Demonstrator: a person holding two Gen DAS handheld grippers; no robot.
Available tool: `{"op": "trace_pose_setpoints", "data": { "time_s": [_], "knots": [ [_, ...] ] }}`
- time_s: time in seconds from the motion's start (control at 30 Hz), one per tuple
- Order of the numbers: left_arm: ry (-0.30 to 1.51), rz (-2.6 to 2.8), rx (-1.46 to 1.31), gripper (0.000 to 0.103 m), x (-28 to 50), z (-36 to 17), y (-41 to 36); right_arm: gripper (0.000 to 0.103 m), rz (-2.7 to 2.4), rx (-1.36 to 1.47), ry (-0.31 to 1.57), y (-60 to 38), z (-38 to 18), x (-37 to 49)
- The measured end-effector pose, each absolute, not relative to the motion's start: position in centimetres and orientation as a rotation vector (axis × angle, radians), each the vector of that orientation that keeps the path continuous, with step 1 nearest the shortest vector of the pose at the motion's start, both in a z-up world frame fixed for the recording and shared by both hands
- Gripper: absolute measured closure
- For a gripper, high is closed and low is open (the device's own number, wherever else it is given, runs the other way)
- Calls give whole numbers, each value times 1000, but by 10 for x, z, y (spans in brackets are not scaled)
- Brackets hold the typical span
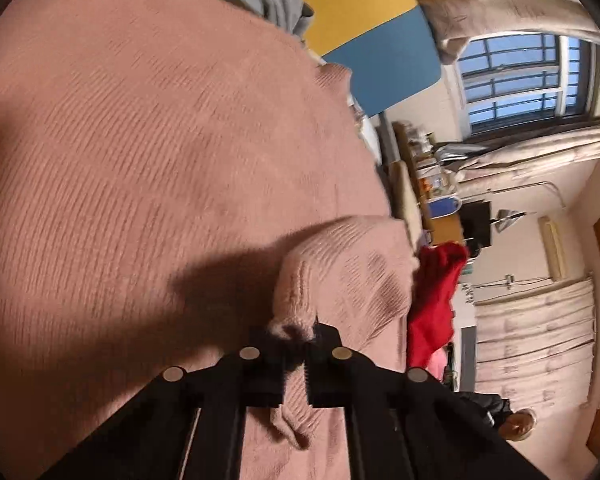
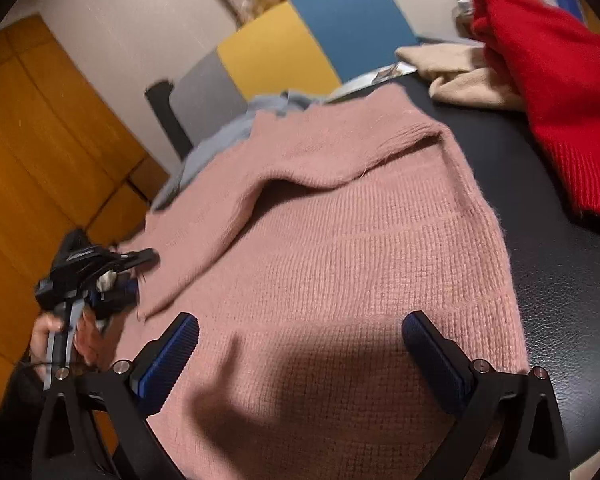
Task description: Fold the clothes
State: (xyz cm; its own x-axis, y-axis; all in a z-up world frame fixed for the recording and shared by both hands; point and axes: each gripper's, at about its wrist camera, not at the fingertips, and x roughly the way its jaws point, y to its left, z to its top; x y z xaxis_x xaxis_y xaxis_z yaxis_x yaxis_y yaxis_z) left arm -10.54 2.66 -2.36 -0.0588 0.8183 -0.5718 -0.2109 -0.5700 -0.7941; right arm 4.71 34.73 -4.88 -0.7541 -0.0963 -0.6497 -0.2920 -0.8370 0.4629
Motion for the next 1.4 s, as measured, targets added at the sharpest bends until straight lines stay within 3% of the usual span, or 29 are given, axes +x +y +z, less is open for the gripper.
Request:
{"op": "trace_pose_setpoints", "data": {
  "time_s": [0.33, 0.63, 0.77, 1.07, 1.23, 1.4],
  "knots": [
    [-361, 1847, -1206, 99, -150, 57, 40, 0, 2799, -922, 727, 385, 8, -3],
    [-209, 1907, -1021, 99, -194, 106, 66, 0, 2787, -997, 825, 428, -2, -105],
    [-181, 1913, -1057, 99, -225, 96, 83, 0, 2722, -996, 806, 435, -10, -124],
    [12, 2034, -1381, 98, -276, -21, 88, 0, 2571, -1090, 538, 439, -43, -133],
    [-173, 2020, -1394, 94, -287, -37, 67, 0, 2539, -1162, 406, 431, -50, -143],
    [-430, 2028, -1328, 83, -295, -18, 31, 0, 2507, -1197, 327, 428, -55, -153]
  ]
}}
